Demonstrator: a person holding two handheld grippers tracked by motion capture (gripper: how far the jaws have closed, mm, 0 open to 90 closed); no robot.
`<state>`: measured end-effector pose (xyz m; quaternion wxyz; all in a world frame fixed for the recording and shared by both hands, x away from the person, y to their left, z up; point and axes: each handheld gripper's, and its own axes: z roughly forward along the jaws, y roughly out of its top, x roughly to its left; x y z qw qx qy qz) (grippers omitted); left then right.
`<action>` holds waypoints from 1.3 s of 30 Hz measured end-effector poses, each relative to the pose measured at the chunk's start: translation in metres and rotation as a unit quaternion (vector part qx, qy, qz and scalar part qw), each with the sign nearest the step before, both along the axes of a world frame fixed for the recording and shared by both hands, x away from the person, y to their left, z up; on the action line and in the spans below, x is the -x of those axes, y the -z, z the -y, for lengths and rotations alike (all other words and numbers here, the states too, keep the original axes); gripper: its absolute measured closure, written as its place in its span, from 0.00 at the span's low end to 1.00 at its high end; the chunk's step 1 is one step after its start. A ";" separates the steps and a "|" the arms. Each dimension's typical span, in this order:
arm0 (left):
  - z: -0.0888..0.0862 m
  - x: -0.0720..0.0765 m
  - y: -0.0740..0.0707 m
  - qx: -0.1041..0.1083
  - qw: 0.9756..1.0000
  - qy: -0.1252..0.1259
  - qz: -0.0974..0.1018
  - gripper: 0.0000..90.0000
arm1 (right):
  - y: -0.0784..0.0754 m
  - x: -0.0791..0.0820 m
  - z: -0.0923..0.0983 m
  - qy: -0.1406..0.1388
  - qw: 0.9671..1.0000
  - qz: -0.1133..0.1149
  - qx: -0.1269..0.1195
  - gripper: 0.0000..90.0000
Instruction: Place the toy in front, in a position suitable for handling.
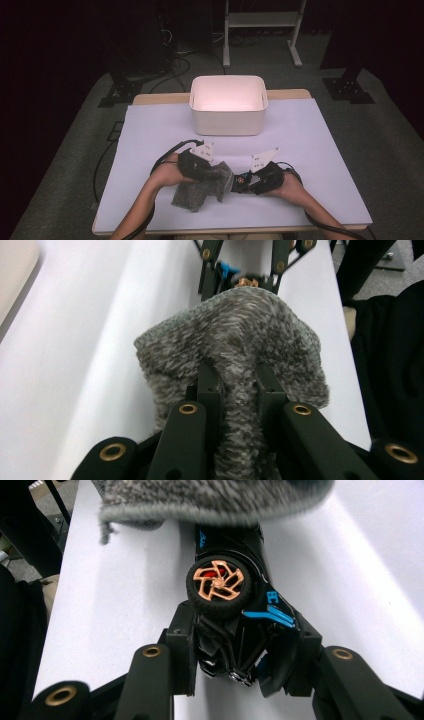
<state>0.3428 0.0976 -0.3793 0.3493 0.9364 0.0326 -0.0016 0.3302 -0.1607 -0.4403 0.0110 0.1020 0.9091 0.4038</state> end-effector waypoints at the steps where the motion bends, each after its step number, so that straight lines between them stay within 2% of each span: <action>1: 0.000 0.001 0.000 -0.001 1.000 0.001 0.002 0.87 | 0.000 0.000 0.000 0.000 1.000 -0.002 -0.001 0.63; 5: 0.012 0.001 -0.002 -0.009 1.000 0.013 0.005 0.87 | 0.000 0.000 0.000 0.000 1.000 0.001 0.000 0.63; 14: 0.059 -0.002 -0.004 -0.017 0.998 0.060 0.010 0.87 | 0.000 0.000 -0.001 0.001 1.000 0.002 -0.001 0.63; 19: 0.073 -0.003 -0.004 -0.015 0.998 0.065 0.010 0.85 | 0.000 0.000 -0.001 0.002 1.000 -0.001 -0.002 0.63; 24: 0.063 -0.005 -0.002 -0.001 0.998 0.060 0.003 0.86 | 0.000 0.001 -0.001 0.001 1.000 0.003 0.000 0.63; 26: 0.055 -0.005 -0.002 -0.002 0.998 0.057 0.002 0.87 | 0.000 0.001 -0.001 0.001 1.000 0.004 0.001 0.63; 32: 0.019 -0.007 0.002 0.013 1.000 0.028 -0.008 0.87 | 0.000 0.001 -0.001 -0.003 1.000 0.010 0.005 0.63; 39: -0.018 -0.005 0.004 0.028 1.000 -0.004 -0.014 0.87 | 0.000 0.001 -0.001 -0.002 1.000 0.008 0.003 0.63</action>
